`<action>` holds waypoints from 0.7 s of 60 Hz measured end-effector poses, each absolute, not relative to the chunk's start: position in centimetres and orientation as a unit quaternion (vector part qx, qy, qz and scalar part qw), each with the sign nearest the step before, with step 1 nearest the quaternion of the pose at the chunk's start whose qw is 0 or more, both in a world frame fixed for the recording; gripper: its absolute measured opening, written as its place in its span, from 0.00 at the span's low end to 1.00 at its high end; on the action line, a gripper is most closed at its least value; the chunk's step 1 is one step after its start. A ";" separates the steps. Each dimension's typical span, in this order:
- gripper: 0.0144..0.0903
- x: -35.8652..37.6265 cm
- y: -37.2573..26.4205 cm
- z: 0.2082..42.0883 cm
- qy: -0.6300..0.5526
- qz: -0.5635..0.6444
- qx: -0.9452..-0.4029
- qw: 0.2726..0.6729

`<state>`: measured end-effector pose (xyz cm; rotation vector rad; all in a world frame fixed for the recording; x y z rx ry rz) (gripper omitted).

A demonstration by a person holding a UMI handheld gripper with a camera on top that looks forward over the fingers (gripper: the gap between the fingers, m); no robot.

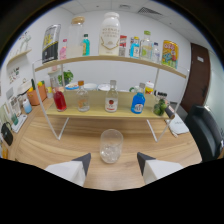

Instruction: Make me a cup of Vodka Sunrise.

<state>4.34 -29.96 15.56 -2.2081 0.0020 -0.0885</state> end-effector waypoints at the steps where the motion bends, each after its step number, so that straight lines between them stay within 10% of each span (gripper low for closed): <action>1: 0.95 4.4 -29.9 15.6 0.001 -0.036 -0.893 0.449; 42: 0.95 -8.1 -29.7 14.9 0.022 0.014 -0.872 0.489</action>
